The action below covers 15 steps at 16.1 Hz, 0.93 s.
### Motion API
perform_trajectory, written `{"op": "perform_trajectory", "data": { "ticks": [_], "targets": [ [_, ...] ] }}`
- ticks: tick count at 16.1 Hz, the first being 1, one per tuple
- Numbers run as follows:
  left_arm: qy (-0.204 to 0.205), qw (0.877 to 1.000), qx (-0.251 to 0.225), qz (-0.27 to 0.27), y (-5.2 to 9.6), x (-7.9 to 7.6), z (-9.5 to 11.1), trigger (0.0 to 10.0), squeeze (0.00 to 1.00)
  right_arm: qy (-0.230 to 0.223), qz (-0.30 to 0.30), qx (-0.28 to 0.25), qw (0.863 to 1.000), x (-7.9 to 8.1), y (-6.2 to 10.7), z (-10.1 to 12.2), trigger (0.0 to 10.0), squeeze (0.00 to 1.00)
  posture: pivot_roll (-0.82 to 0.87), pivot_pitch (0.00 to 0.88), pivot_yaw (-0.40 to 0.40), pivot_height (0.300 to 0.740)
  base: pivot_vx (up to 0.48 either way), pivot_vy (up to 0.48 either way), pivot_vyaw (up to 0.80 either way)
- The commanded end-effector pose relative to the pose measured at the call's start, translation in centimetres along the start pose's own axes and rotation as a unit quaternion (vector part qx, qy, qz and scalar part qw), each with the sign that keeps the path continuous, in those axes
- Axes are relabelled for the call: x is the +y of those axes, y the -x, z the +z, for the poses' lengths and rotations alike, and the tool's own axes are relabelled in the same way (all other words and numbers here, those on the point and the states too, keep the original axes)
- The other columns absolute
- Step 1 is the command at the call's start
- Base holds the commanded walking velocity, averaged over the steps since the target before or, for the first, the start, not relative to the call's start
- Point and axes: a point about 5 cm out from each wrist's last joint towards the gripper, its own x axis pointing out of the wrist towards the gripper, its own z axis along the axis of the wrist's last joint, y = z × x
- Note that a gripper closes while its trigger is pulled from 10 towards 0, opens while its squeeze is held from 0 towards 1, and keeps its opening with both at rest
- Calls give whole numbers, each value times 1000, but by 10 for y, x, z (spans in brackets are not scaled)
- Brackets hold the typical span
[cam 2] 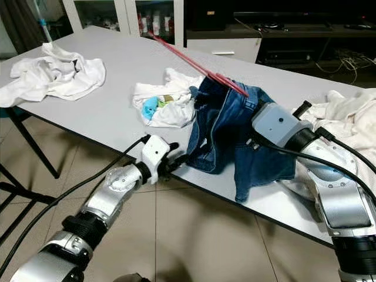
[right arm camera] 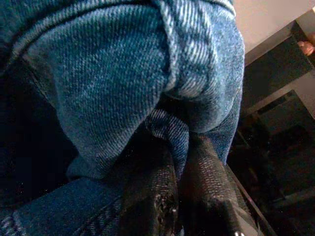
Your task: Hang hanger
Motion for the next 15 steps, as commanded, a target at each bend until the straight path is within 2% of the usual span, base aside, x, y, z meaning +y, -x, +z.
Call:
{"op": "perform_trajectory", "data": {
  "ticks": [1,2,3,11,15],
  "targets": [
    [-3,1000,6,6,-2,2,1,10000,0,2,-7,-18,1000,-5,2,9,0,0,-22,0,30,723,0,0,0],
    [-2,1000,3,-2,-2,1,2,4588,0,2,-7,-19,1000,-5,2,9,0,0,-22,0,29,723,0,0,0],
    [-1,1000,-2,-8,-2,0,3,0,0,2,-7,-18,1000,-5,2,8,0,0,-22,0,28,723,0,0,0],
    [-1,1000,-16,-3,-4,3,8,0,0,-4,-19,-16,1000,-9,3,6,0,0,-17,0,26,723,0,0,0],
    [7,998,-45,37,-2,19,20,0,0,-28,-34,-15,999,-10,8,0,0,0,-18,0,28,723,0,0,0]
  ]
}}
